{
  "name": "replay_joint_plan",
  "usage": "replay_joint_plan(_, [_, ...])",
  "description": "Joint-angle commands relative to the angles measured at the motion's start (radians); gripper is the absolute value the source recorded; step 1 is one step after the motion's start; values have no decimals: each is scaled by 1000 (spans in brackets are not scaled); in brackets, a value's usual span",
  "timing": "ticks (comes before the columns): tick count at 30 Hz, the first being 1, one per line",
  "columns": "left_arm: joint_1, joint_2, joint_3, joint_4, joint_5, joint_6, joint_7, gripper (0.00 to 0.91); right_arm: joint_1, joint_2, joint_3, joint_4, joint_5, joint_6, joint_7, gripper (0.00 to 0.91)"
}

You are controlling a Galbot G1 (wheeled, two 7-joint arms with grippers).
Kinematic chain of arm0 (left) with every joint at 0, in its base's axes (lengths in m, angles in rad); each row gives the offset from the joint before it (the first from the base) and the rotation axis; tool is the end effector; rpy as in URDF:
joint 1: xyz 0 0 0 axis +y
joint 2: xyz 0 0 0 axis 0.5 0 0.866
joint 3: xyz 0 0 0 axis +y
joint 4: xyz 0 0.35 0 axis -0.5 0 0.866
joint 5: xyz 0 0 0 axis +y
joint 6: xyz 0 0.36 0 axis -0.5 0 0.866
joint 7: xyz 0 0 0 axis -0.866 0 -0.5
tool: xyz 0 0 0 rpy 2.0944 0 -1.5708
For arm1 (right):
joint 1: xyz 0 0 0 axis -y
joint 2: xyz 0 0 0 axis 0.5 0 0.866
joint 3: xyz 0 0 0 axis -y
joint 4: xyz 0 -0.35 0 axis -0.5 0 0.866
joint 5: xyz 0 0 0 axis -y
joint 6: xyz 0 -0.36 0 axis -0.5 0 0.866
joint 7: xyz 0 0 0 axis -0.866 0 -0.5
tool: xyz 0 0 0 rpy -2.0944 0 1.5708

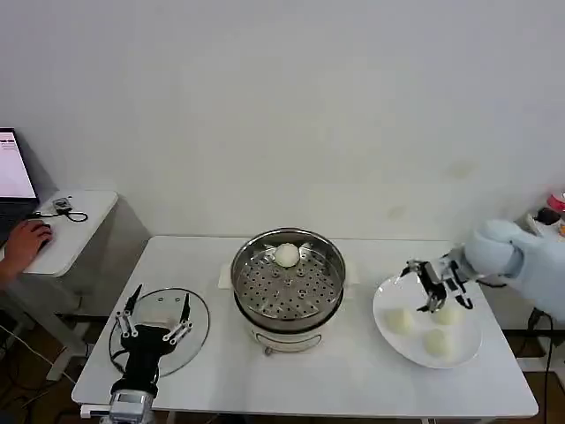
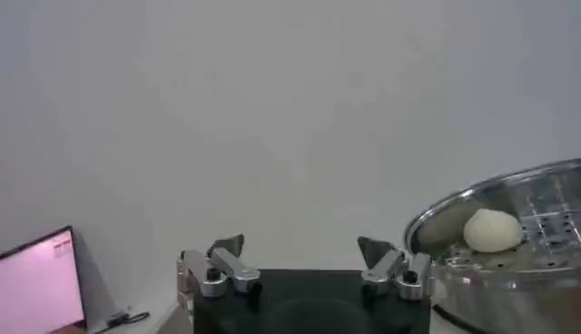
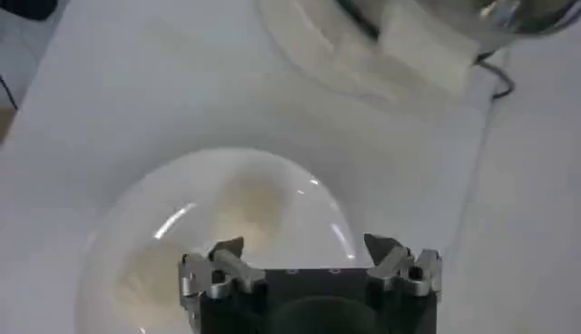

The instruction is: Take steamed baozi put them in steamer then cover it.

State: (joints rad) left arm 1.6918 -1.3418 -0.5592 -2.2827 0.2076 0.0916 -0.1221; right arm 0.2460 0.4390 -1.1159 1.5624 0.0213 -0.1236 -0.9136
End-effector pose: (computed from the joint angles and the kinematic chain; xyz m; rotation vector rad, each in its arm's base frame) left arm 0.1519 0.0355 -0.2513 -0.0473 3.0573 0.6387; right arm 0.4502 -0.1669 -0.1540 1.3609 -1.4013 1.5773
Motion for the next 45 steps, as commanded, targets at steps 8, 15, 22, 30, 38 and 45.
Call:
replay_joint_plan(8, [-10,-5,4,21,5,-1,-1,907,-321,43,202,-134,-25,-71,17,907])
replay_joint_plan(15, [-10,-5,4,26,9,-3,0,907,-362,86,240,-189,-56,-56,37,907])
replay_joint_plan(22, [-8,-6,1,25,12,-5,-1,907,-358,144,248,-223,-50,-53,50,887])
replay_joint_plan(30, [-5,-11,0,23,13,-5,-2,907,-355,168,242,-229,-45,-67,41,685])
replay_joint_plan(38, [-7,-14,4,26,15,-5,-3,907,-315,141,236,-220,-44,-67,11,625])
replay_joint_plan(45, [-13,-10,6,37,13,-7,-3,907,-21,99,111,-152,48,-79,-18,635])
